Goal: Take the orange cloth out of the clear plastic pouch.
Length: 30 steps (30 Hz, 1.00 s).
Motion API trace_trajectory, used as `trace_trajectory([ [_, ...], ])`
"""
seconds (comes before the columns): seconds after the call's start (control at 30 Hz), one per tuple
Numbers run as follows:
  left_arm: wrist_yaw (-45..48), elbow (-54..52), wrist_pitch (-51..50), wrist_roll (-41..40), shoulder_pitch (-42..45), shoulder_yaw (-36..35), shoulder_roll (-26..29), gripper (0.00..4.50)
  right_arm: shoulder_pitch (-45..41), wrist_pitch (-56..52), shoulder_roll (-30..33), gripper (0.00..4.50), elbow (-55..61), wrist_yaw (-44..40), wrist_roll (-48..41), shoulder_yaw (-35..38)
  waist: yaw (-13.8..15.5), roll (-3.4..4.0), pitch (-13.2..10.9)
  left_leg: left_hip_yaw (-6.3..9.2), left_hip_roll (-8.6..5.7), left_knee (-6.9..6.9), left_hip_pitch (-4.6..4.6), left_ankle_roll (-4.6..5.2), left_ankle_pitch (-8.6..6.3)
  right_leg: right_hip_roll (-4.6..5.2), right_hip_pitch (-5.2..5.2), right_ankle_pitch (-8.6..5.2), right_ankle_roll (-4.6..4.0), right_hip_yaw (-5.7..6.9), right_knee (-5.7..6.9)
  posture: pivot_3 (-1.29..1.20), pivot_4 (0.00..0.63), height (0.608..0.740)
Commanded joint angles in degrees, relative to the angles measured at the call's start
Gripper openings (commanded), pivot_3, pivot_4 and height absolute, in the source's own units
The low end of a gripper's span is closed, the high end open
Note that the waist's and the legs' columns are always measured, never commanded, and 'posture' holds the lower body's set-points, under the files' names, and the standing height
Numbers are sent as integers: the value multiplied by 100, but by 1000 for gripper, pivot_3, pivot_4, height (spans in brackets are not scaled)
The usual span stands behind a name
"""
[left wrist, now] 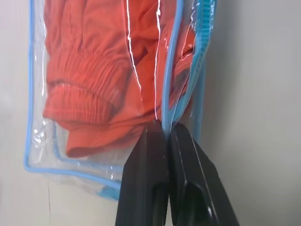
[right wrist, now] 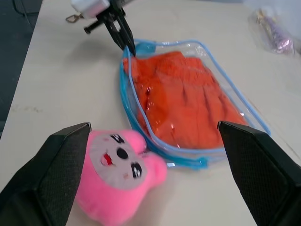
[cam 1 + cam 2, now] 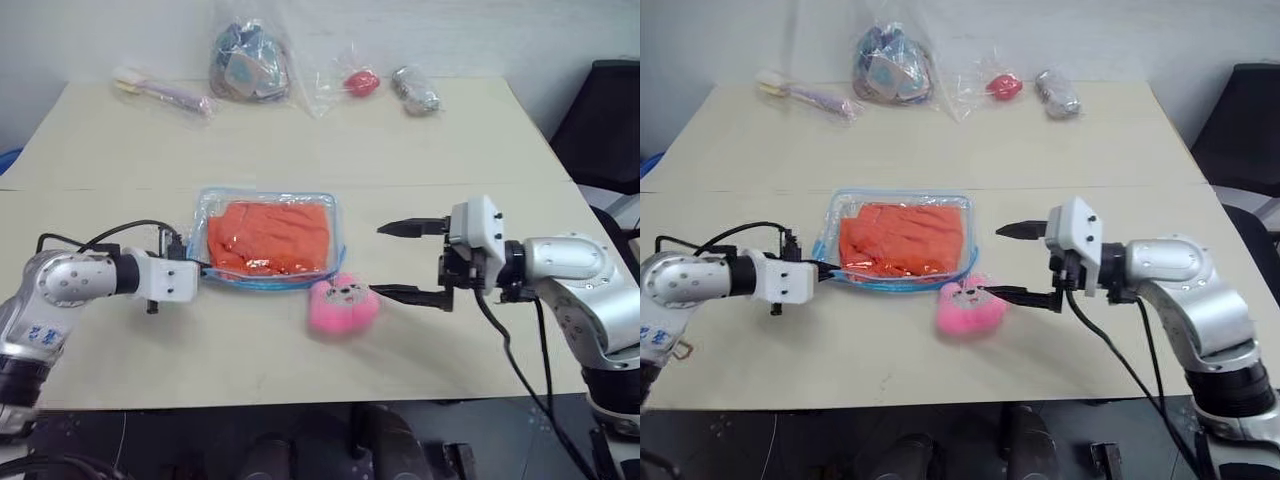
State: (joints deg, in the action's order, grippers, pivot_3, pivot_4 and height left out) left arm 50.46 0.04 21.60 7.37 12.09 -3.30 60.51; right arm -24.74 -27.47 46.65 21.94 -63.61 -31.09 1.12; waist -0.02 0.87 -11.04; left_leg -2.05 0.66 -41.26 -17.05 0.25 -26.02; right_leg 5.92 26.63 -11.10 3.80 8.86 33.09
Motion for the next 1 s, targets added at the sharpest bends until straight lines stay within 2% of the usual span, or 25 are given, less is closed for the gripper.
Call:
trace_trajectory([
  [0.03,-159,-512,-43,-80,-411,-567,118,24,64,116,143,4500,47,-151,-145,293,-1,0,0,-1,0,0,0,-1,0,0,-1,0,0,-1,1,0,150,740],
  [0.2,-503,-632,38,190,-564,-596,-52,24,50,120,84,4500,24,-178,-124,278,25,0,0,-1,-1,0,0,-1,-1,0,-2,1,-2,-4,6,0,150,740],
  [0.4,-964,443,944,731,197,-64,-191,24,-65,171,12,4500,-34,-243,-103,177,46,0,0,-5,-4,2,0,-1,-1,-1,-2,2,-3,-4,5,0,150,740],
  [0.73,-694,594,1085,302,-4,-12,-39,24,-4,205,-10,4500,7,-211,-117,181,1,0,0,-6,-2,1,0,-1,-1,-3,0,2,-3,-3,5,0,150,740],
  [0.77,-696,577,1087,278,-36,-38,-19,469,4,206,-12,4500,9,-207,-118,180,1,0,0,-6,-1,1,0,-1,-1,-3,0,2,-3,-4,5,0,150,740],
  [0.9,-652,504,989,131,-118,-140,43,1587,19,213,-26,4500,9,-198,-109,163,4,0,0,-5,-2,0,1,-1,-1,-2,0,2,-3,-3,5,0,150,740],
  [1.0,-477,211,594,-318,-322,-419,100,2450,29,216,-32,4500,5,-184,-80,138,0,0,0,-5,-1,1,0,-1,-1,-2,0,2,-3,-3,5,0,150,740],
])
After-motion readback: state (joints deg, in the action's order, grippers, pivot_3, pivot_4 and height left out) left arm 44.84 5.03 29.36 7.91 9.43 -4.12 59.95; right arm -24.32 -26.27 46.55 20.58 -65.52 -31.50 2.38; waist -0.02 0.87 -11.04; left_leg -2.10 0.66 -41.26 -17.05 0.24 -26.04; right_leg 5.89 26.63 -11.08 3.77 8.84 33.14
